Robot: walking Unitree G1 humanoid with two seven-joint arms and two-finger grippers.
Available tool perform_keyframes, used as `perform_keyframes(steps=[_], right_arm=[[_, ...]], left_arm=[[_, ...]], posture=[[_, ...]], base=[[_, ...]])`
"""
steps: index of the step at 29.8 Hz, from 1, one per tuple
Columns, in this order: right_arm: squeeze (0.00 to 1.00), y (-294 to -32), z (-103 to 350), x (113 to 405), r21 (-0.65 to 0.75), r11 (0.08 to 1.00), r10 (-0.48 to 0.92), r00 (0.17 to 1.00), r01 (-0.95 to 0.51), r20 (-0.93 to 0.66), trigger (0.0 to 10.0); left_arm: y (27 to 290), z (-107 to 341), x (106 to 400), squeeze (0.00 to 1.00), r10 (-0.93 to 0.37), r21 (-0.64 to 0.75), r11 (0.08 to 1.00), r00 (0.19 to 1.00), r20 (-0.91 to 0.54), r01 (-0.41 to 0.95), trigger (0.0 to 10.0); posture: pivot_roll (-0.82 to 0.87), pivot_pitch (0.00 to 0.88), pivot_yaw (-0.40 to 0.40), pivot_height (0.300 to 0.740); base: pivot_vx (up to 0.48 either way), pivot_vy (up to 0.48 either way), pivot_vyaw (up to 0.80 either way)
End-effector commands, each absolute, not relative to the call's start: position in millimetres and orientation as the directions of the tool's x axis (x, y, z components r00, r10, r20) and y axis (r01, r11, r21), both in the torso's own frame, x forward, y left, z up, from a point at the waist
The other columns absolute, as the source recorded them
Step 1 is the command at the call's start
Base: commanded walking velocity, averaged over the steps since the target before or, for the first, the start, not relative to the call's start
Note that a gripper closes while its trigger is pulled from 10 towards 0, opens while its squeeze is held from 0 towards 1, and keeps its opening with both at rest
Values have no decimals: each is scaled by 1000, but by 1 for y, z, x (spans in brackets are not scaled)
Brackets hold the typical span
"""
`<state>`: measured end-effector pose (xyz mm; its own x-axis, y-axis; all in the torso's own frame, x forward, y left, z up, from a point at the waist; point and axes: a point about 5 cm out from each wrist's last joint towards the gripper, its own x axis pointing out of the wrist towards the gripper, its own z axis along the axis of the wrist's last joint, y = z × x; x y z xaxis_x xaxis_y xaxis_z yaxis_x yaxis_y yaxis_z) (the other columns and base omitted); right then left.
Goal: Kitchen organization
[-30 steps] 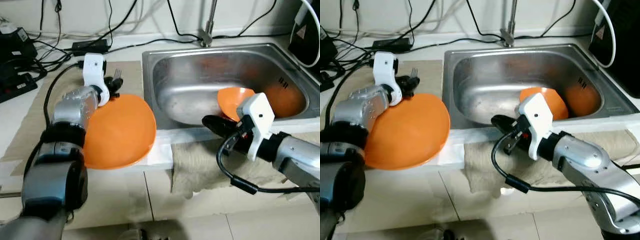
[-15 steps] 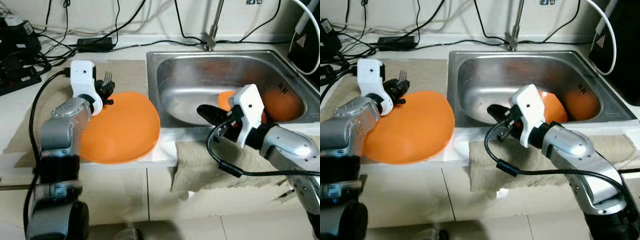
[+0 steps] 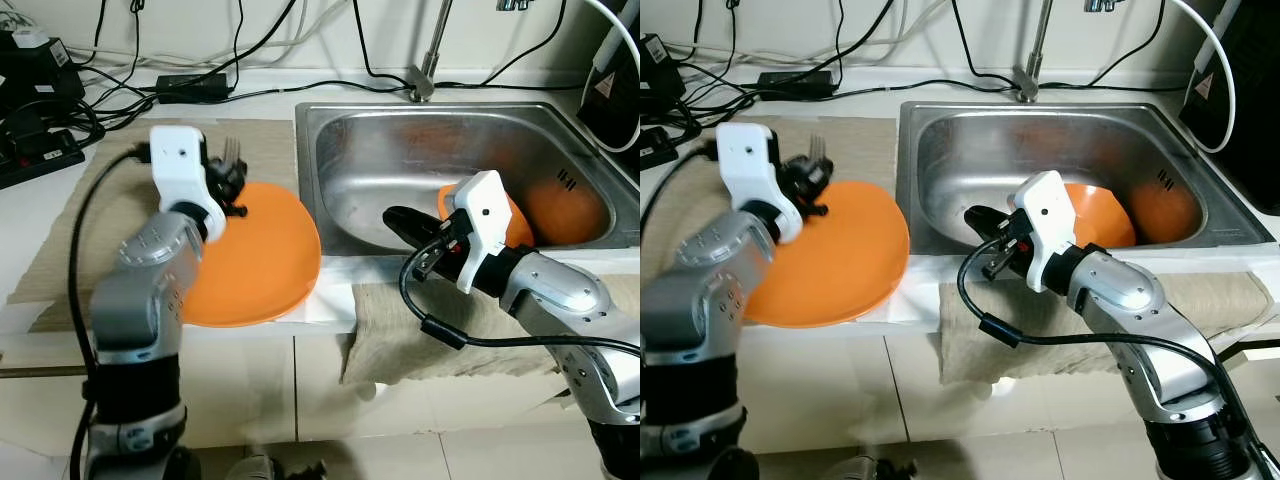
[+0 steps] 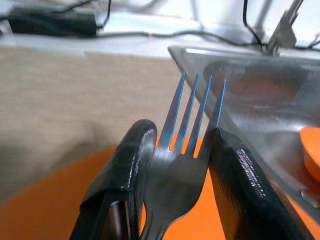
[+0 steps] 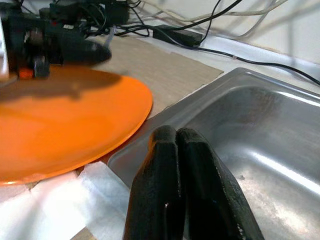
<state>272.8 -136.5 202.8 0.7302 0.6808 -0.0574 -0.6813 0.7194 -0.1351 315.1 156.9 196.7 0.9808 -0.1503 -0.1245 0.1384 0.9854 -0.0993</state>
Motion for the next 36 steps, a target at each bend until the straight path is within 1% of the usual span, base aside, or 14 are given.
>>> perform_keyframes(steps=[1,4,9,18,19,20,21,22,23,26,31,36], right_arm=[[0,-136,208,276,-151,739,661,750,-657,-30,10000],[0,-136,208,276,-144,750,650,759,-645,-13,10000],[0,-133,207,276,-153,757,642,766,-635,-2,10000],[0,-130,206,275,-144,763,638,770,-630,6,10000],[0,-130,206,275,-144,763,638,770,-631,7,10000],[0,-130,206,275,-144,763,638,770,-631,8,10000],[0,-130,206,275,-144,763,638,770,-631,8,10000],[0,-130,206,275,-144,764,636,771,-629,10,10000],[0,-130,206,276,-143,765,636,772,-628,12,10000],[0,-129,206,275,-142,765,636,772,-628,12,10000],[0,-128,204,274,-136,764,637,771,-630,8,10000],[0,-128,204,274,-133,765,637,771,-630,8,10000]], left_arm=[[155,195,312,0,-143,-104,986,982,-121,131,0],[153,188,309,0,-141,-120,985,981,-132,125,0],[153,182,308,0,-129,-92,989,980,-150,116,0],[147,170,308,0,-166,-105,983,967,-195,147,0],[147,169,308,0,-159,-98,985,966,-203,142,3333],[147,166,307,90,-160,-106,984,964,-212,140,10000],[147,166,307,90,-160,-106,984,964,-212,140,10000],[147,161,307,929,-161,-109,984,961,-226,140,10000],[147,157,307,1000,-161,-113,984,958,-237,137,10000],[147,155,308,1000,-160,-110,985,956,-246,137,10000],[146,139,308,1000,-181,-102,982,934,-307,157,10000],[146,141,311,1000,-181,-98,983,936,-301,159,10000]], posture=[[19,23,-6,740],[16,24,-6,740],[12,22,-6,740],[5,21,-3,740],[5,22,-2,740],[5,21,-2,740],[5,21,-2,740],[5,21,-2,740],[5,22,1,740],[5,24,1,740],[4,25,2,740],[-2,26,7,740]], base=[[0,0,0],[0,0,0],[0,0,0],[0,0,0],[0,0,0],[0,0,0],[0,0,0],[0,0,0],[0,0,0],[0,0,0],[0,0,0],[0,0,0]])
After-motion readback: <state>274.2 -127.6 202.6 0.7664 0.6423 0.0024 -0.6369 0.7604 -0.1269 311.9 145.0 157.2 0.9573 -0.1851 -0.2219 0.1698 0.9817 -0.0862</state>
